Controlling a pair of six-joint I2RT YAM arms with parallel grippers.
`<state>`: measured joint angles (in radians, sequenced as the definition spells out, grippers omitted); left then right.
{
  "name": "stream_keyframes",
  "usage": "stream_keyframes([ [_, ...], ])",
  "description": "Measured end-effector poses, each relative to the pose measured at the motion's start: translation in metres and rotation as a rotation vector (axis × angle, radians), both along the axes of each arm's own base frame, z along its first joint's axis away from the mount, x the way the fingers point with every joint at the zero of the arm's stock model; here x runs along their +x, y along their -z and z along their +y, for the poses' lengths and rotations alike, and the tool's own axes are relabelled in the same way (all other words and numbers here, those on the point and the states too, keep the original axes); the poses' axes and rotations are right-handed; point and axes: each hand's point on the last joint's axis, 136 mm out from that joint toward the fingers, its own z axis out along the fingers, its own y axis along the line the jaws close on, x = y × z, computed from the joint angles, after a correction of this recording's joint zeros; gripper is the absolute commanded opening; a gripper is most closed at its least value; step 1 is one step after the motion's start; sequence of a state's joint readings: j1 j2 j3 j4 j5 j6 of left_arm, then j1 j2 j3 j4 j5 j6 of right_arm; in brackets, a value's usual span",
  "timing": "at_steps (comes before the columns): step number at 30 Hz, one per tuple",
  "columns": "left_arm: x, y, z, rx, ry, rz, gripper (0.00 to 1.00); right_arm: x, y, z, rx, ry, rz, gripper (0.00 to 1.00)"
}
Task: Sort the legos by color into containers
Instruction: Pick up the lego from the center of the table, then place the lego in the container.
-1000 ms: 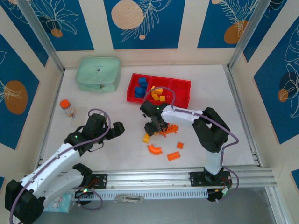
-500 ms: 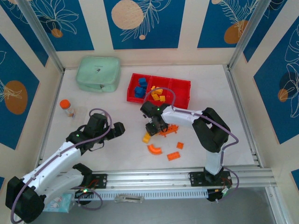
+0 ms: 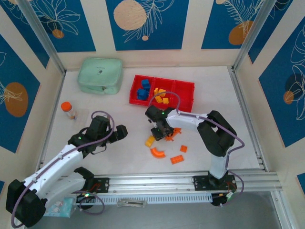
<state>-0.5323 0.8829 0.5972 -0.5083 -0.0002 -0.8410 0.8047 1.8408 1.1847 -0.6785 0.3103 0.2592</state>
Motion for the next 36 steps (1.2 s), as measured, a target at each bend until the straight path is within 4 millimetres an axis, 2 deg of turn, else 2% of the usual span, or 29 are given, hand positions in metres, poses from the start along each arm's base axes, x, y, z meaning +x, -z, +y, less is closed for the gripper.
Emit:
stream_keyframes([
  [4,0.001,0.0,-0.001,0.001,0.001,0.001,0.99,0.006,-0.018,0.0,0.049,0.021,-0.017,0.38],
  [7,0.005,-0.002,-0.003,0.005,0.003,0.004,0.99,0.021,-0.042,-0.002,0.097,0.057,-0.055,0.38],
  [9,0.01,-0.005,-0.006,0.006,0.007,0.0,0.99,0.038,-0.06,-0.002,0.133,0.086,-0.096,0.38],
  [13,0.022,-0.011,-0.014,0.001,0.018,-0.016,0.99,0.083,-0.098,-0.007,0.211,0.172,-0.193,0.37],
  [17,0.035,-0.015,-0.024,0.003,0.042,-0.015,0.99,0.135,-0.119,-0.018,0.239,0.267,-0.279,0.37],
  [23,0.054,-0.02,-0.04,-0.001,0.073,-0.026,0.99,0.205,-0.109,-0.026,0.203,0.345,-0.354,0.38],
  [27,0.065,-0.025,-0.049,-0.012,0.089,-0.034,0.99,0.24,-0.097,-0.027,0.167,0.362,-0.385,0.55],
  [29,0.068,-0.026,-0.051,-0.013,0.095,-0.037,0.99,0.249,-0.094,-0.027,0.157,0.361,-0.392,0.62],
  [32,0.069,-0.028,-0.052,-0.012,0.103,-0.041,0.99,0.251,-0.1,-0.028,0.154,0.363,-0.4,0.66],
  [36,0.069,-0.028,-0.051,-0.01,0.104,-0.043,0.99,0.242,-0.111,-0.025,0.168,0.35,-0.407,0.7],
])
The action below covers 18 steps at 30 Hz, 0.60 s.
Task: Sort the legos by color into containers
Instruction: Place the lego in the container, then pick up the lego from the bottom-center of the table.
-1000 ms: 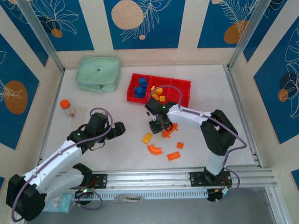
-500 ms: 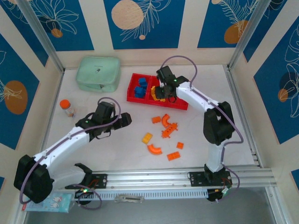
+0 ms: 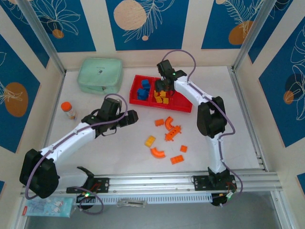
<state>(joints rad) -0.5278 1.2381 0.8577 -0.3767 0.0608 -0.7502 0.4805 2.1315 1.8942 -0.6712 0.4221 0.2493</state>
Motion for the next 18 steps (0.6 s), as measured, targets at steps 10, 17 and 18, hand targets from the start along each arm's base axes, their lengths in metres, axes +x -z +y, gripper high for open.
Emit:
stream_keyframes([
  [10,-0.017,-0.024,0.012,-0.036,-0.007,-0.064,0.99,-0.121,-0.024,0.032,0.048,-0.165,0.054,0.78],
  [17,-0.047,-0.01,0.03,-0.025,-0.011,-0.04,0.99,-0.204,0.018,0.055,0.01,-0.317,0.186,0.85],
  [18,-0.051,-0.008,0.032,-0.026,-0.014,-0.036,0.99,-0.213,0.025,0.056,-0.003,-0.334,0.204,0.86],
])
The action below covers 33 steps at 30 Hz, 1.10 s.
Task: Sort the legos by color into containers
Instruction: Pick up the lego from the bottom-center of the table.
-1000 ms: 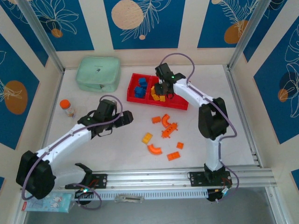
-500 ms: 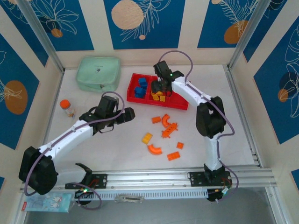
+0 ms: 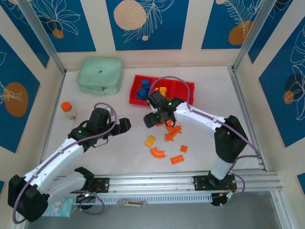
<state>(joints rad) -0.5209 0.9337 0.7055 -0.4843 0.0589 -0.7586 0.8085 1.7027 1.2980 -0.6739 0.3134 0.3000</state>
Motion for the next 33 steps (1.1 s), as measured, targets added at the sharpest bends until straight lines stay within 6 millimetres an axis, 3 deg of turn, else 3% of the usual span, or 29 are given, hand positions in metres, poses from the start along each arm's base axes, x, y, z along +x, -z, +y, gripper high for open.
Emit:
stream_keyframes([
  [5,-0.015,0.007,0.011,-0.006,-0.024,0.011,0.99,-0.039,0.025,0.01,-0.05,-0.098,0.05,0.91],
  [9,-0.023,0.014,0.016,0.001,-0.037,0.029,0.99,-0.052,0.04,0.02,-0.079,-0.145,0.068,0.94],
  [17,-0.025,0.019,0.022,0.02,-0.06,0.046,0.99,-0.056,0.082,0.02,-0.172,-0.176,0.11,0.98],
  [21,-0.025,0.021,0.023,0.027,-0.063,0.053,0.99,-0.053,0.09,0.023,-0.177,-0.19,0.107,0.92],
  [28,-0.025,0.023,0.023,0.029,-0.065,0.061,0.99,-0.048,0.091,0.033,-0.165,-0.221,0.095,0.68],
  [33,-0.024,0.023,0.023,0.032,-0.067,0.06,0.99,-0.048,0.091,0.033,-0.163,-0.222,0.096,0.72],
])
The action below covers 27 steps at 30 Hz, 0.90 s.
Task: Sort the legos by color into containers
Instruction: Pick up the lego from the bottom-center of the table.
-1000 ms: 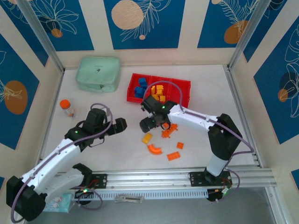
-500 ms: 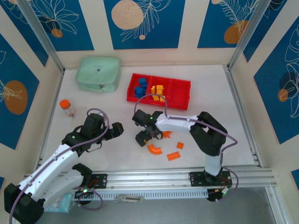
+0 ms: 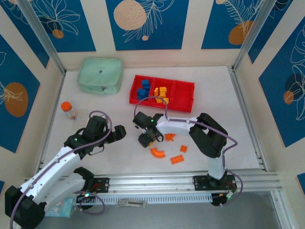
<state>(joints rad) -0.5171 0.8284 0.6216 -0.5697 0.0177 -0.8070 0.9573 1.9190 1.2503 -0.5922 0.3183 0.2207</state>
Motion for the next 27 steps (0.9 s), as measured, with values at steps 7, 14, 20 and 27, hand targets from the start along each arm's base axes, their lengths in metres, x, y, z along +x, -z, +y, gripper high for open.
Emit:
stream_keyframes([
  [7,0.0,0.0,0.0,0.0,0.0,-0.001,0.99,-0.002,0.0,0.0,-0.007,-0.008,-0.005,0.71],
  [14,0.0,0.0,0.0,0.0,0.0,-0.001,0.99,-0.004,-0.001,0.0,-0.017,-0.007,-0.013,0.73],
  [20,0.0,-0.003,0.001,-0.003,-0.002,-0.011,0.99,-0.011,-0.001,-0.006,-0.048,-0.015,-0.01,0.75],
  [27,-0.002,-0.002,0.002,-0.001,-0.003,-0.006,0.99,-0.012,-0.002,-0.005,-0.051,-0.012,-0.018,0.64],
])
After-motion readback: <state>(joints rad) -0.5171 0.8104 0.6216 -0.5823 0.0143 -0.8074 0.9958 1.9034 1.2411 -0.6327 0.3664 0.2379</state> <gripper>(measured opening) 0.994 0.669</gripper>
